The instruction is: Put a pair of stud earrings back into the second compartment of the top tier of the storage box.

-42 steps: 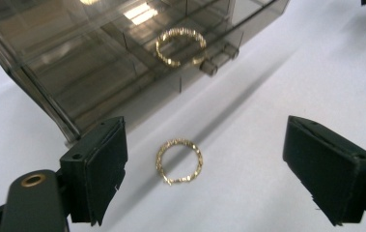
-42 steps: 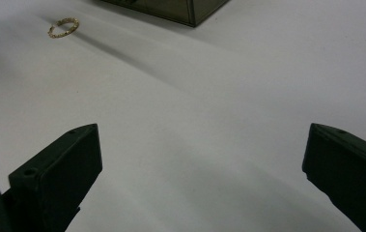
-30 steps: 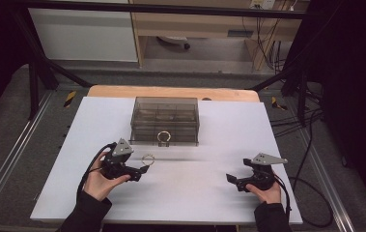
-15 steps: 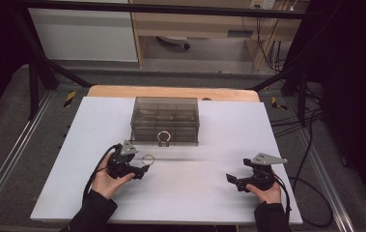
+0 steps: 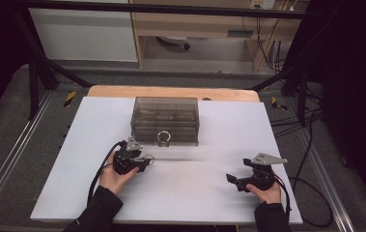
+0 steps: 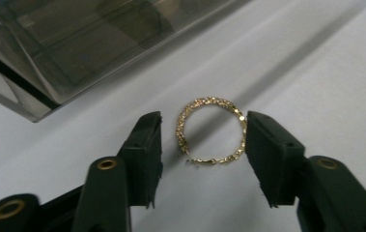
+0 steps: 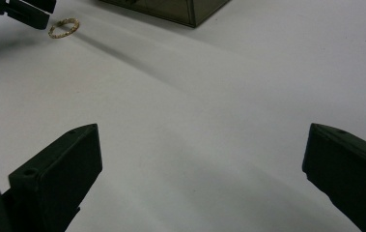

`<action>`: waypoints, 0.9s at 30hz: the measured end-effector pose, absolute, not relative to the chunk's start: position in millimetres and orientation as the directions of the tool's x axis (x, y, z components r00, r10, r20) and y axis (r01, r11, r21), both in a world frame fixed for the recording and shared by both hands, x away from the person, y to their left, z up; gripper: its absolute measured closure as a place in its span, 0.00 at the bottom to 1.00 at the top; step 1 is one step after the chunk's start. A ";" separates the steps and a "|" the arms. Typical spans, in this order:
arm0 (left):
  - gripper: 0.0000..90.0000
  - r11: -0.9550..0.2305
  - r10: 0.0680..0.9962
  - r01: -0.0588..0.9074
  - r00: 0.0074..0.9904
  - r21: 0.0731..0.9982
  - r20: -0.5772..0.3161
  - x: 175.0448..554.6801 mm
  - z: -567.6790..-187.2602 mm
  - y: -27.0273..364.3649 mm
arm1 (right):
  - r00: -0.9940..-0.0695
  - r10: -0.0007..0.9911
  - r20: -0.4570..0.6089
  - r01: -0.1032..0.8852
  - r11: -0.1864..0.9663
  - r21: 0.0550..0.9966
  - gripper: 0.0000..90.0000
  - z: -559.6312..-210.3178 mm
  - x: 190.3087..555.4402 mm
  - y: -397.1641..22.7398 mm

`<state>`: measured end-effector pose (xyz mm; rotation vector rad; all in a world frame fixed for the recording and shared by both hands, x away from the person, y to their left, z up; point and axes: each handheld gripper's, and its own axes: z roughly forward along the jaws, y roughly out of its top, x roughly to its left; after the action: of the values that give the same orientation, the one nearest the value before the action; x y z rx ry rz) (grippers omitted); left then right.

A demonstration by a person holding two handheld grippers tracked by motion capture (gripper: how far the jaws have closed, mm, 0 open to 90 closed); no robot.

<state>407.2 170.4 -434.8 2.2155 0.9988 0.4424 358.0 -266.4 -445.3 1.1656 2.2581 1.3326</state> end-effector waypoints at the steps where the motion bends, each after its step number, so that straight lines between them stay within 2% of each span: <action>1: 0.57 -0.491 0.760 0.535 0.649 0.687 0.037 407.9 -435.3 170.4 | -0.640 0.753 0.156 0.502 0.255 0.826 0.01 -445.4 358.0 -266.5; 18: 0.83 -0.481 0.771 0.543 0.636 0.688 0.037 415.4 -440.7 167.1 | -0.641 0.752 0.154 0.500 0.257 0.827 0.01 -445.7 358.3 -266.1; 27: 0.88 -0.478 0.774 0.544 0.632 0.690 0.038 417.8 -442.8 166.6 | -0.639 0.753 0.155 0.501 0.256 0.826 0.01 -445.6 358.3 -266.4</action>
<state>417.8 166.6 -442.8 2.2032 1.0245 0.4592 358.3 -266.4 -445.6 1.1629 2.2586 1.3275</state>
